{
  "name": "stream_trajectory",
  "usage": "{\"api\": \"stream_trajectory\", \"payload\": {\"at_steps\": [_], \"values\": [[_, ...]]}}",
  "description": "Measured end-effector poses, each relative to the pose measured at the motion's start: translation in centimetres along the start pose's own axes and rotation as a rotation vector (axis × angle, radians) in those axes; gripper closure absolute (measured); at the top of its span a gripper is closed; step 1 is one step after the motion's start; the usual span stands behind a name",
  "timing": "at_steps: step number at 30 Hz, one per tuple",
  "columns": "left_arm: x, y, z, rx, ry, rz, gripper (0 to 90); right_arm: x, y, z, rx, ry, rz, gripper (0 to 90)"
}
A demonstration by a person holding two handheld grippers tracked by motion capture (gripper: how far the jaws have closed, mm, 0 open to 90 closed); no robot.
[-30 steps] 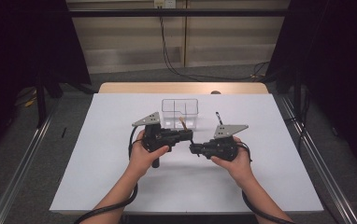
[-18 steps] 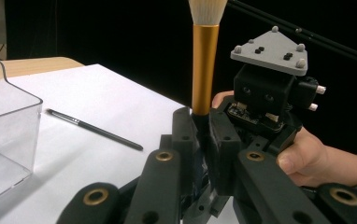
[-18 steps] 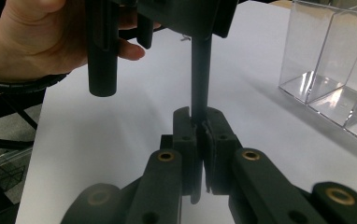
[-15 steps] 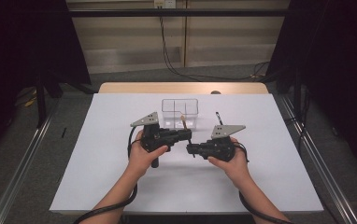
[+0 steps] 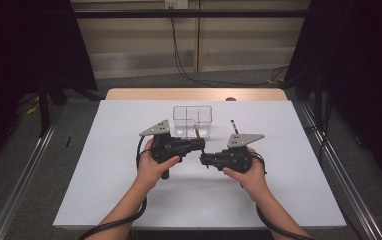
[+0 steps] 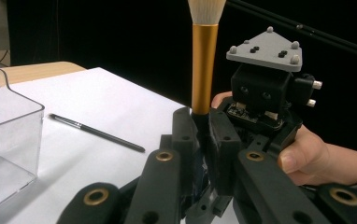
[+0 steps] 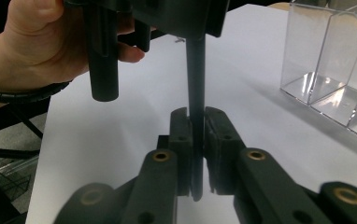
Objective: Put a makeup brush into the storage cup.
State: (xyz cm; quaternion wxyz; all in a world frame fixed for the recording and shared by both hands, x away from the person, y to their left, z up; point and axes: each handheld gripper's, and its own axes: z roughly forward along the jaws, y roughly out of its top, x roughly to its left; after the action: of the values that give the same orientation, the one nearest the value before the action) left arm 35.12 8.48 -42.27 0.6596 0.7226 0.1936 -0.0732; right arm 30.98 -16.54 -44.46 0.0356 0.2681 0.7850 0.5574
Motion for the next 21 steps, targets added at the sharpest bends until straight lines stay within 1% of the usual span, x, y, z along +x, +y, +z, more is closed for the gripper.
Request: {"api": "stream_trajectory", "payload": {"at_steps": [3, 4, 5, 7, 9, 12, 14, 16, 17, 19, 21], "values": [[0.0, 0.0, -0.1, 0.006, -0.002, 0.010, 83.3, 0.0, 0.0, -0.3, -0.013, -0.007, 0.017, 74.1], [0.0, 0.0, -0.1, 0.009, 0.001, 0.012, 83.3, 0.0, 0.0, -0.4, -0.018, -0.013, 0.013, 71.5], [-0.1, 0.0, -0.1, 0.012, 0.004, 0.015, 83.3, 0.0, 0.0, -0.5, -0.026, -0.017, 0.010, 68.6], [-0.1, 0.1, -0.2, 0.013, 0.005, 0.016, 83.3, -0.1, -0.1, -0.8, -0.037, -0.028, 0.020, 60.8], [-0.1, 0.1, -0.2, 0.017, 0.011, 0.020, 83.2, -0.2, -0.2, -1.1, -0.048, -0.031, 0.024, 55.2], [-0.1, 0.2, -0.3, 0.023, 0.016, 0.027, 83.2, -0.4, -0.3, -1.7, -0.071, -0.039, 0.020, 46.7], [-0.1, 0.2, -0.3, 0.020, 0.017, 0.027, 83.2, -0.6, -0.4, -2.1, -0.078, -0.037, 0.014, 41.2], [-0.1, 0.2, -0.4, 0.016, 0.016, 0.027, 83.2, -0.6, -0.4, -2.5, -0.085, -0.046, -0.003, 38.7], [0.0, 0.3, -0.5, 0.014, 0.018, 0.029, 83.2, -0.7, -0.5, -2.6, -0.088, -0.046, -0.005, 35.7], [0.0, 0.3, -0.6, 0.013, 0.024, 0.027, 83.2, -0.8, -0.6, -3.0, -0.097, -0.044, 0.000, 31.4], [0.1, 0.3, -0.8, 0.016, 0.031, 0.035, 83.2, -0.9, -0.7, -3.4, -0.115, -0.046, 0.005, 27.9]]}}
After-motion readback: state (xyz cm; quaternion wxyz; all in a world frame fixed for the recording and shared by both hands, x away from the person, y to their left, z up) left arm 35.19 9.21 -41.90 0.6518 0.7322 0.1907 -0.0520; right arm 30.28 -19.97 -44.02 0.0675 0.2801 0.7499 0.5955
